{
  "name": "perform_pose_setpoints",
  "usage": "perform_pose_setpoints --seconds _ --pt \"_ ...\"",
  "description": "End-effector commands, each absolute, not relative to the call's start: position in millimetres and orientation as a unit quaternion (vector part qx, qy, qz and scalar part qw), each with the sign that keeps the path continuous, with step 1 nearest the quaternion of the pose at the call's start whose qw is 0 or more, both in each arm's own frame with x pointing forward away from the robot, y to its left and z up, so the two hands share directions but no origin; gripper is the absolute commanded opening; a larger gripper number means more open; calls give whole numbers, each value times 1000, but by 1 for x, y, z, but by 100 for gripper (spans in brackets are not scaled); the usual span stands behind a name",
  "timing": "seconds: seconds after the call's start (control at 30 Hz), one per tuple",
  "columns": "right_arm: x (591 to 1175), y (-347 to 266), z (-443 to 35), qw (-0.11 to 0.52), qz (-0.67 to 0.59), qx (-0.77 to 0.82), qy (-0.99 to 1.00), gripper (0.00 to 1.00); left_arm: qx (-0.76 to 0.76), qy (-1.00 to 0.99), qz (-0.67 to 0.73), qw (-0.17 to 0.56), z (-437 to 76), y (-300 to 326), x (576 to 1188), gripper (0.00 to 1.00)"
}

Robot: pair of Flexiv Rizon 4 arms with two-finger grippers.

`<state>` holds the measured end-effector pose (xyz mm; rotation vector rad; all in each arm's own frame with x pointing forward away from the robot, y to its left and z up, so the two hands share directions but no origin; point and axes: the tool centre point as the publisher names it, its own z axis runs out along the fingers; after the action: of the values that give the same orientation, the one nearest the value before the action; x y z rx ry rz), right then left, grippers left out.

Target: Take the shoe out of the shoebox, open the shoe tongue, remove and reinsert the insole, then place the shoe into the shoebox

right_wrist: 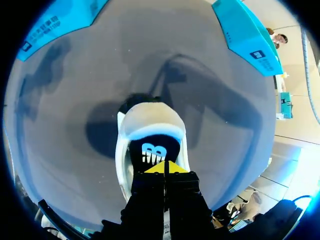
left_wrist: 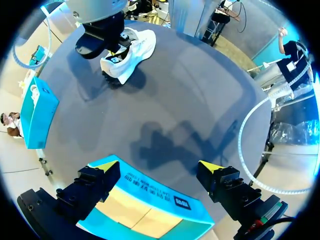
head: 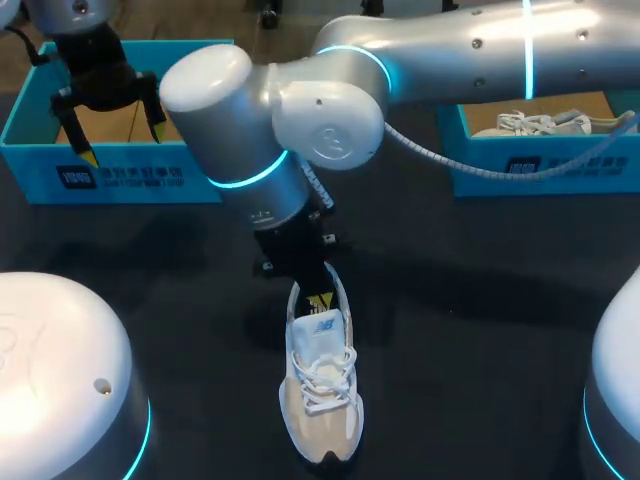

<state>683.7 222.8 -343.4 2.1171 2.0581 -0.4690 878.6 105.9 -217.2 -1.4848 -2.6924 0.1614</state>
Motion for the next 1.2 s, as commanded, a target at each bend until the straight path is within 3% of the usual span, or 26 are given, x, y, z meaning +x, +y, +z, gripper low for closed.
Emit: perform_pose_setpoints --seconds 0.03,0.67,1.2 --pt "692 224 -353 80 -177 702 685 0 -482 -874 51 32 -217 106 879 100" --pt "701 212 -391 54 -187 704 683 0 -482 -874 51 32 -217 106 879 100" --pt "685 222 -361 77 -185 712 673 0 -489 -867 87 29 -193 123 888 100"
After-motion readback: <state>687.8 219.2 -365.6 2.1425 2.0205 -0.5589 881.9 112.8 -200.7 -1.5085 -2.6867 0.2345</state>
